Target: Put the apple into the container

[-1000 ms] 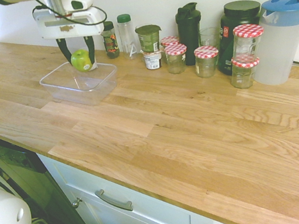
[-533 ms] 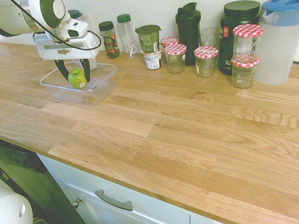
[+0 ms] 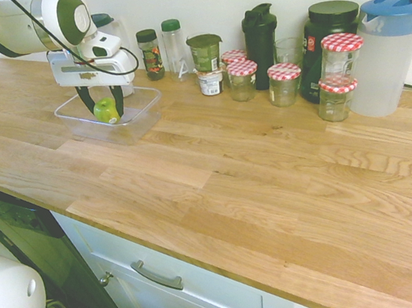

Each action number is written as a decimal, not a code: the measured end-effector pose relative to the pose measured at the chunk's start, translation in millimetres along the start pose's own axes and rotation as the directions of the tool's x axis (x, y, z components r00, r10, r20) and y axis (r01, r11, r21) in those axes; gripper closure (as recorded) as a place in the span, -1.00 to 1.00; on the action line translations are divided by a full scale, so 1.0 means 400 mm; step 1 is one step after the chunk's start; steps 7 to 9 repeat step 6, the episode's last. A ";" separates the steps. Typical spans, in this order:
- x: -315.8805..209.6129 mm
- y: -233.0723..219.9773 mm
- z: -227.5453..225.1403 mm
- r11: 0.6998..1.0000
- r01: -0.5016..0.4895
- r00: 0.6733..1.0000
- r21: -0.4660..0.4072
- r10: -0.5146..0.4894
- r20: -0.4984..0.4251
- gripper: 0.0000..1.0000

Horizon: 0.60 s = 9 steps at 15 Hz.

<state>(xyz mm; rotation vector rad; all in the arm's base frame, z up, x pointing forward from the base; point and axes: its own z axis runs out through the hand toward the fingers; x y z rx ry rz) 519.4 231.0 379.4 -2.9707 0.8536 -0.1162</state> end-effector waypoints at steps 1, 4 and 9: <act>0.002 0.003 -0.020 1.000 -0.001 1.000 0.004 0.001 -0.006 -1.00; 0.017 0.029 -0.095 0.999 -0.014 1.000 0.033 0.014 -0.005 -1.00; 0.070 0.109 -0.200 0.998 -0.057 0.998 0.038 0.057 -0.011 -1.00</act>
